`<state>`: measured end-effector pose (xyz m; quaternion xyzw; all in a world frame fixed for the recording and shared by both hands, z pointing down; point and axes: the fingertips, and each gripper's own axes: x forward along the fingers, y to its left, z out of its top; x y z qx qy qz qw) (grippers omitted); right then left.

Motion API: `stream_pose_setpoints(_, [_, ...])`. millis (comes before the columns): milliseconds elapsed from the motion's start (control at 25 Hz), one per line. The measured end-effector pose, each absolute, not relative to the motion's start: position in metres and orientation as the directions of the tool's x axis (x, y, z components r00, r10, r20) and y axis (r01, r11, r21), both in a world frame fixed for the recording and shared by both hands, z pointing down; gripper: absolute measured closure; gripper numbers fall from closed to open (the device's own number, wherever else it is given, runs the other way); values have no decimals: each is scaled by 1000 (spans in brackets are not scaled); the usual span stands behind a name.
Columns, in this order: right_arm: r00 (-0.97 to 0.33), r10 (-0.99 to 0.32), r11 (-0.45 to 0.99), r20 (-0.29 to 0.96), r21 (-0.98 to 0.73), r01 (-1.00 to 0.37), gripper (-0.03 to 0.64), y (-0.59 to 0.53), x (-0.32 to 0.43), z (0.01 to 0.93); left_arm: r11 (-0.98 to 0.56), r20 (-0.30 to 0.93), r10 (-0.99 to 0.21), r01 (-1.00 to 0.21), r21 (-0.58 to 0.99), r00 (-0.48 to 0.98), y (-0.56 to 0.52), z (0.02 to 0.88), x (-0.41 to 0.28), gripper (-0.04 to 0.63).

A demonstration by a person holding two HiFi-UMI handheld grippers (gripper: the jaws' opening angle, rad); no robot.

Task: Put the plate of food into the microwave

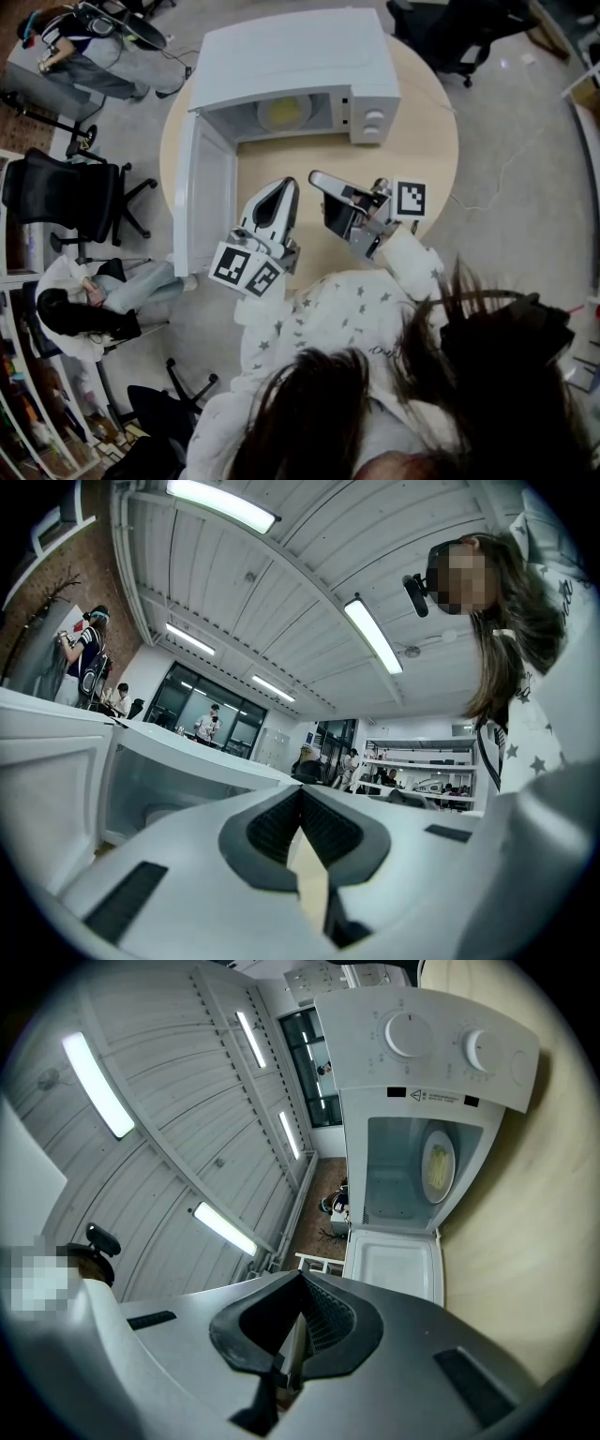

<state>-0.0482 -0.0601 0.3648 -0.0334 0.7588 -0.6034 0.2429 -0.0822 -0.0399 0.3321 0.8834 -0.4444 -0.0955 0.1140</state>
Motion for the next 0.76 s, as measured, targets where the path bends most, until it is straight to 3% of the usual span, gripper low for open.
stream_pose_setpoints(760, [-880, -333, 282, -339, -926, 250, 611, -56, -51, 361, -579, -73, -809, -768, 273, 583, -36, 328, -83, 594])
